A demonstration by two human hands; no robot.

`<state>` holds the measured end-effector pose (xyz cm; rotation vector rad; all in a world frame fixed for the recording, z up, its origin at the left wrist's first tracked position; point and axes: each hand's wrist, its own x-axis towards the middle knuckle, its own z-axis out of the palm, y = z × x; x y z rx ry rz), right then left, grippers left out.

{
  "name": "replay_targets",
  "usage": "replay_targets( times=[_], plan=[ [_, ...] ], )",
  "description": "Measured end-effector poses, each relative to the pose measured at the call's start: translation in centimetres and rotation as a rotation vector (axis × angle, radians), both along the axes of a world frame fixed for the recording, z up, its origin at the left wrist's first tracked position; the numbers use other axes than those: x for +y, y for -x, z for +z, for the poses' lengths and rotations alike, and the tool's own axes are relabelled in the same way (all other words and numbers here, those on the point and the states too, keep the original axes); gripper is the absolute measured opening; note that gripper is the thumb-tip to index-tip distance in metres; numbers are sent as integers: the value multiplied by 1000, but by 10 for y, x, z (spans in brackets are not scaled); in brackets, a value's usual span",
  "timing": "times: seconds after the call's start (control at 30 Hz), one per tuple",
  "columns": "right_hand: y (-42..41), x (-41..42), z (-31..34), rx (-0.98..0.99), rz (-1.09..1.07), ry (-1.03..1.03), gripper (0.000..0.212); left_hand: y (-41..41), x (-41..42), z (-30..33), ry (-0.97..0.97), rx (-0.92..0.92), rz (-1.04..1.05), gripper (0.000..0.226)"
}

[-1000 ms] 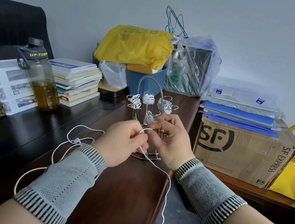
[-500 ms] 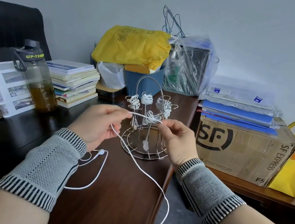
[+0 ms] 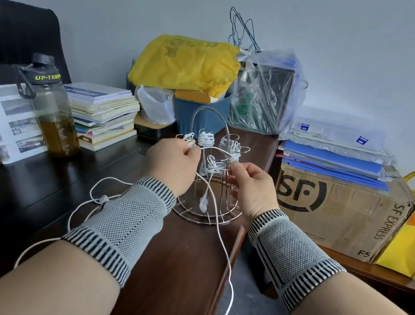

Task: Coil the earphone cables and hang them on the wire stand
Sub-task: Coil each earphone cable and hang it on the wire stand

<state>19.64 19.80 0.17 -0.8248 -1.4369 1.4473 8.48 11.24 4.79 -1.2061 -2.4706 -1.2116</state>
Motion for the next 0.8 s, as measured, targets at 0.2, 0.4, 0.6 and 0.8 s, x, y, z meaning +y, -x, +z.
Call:
replay_targets(
  times=[0.2,0.4,0.6,0.8],
  plan=[
    [5,2,8,-24,28,32,29,-1,1,-7,177,100,51,51],
    [6,10,11,-126,-7,-7,23,-2,-1,-15,299,27,46,48],
    [10,14,8,-154,-80,4,29,5,-9,-30,273,-54,-84,41],
    [6,13,1,-145,-105,23,29,-3,-26,-41,37,-185,-149,37]
  ],
)
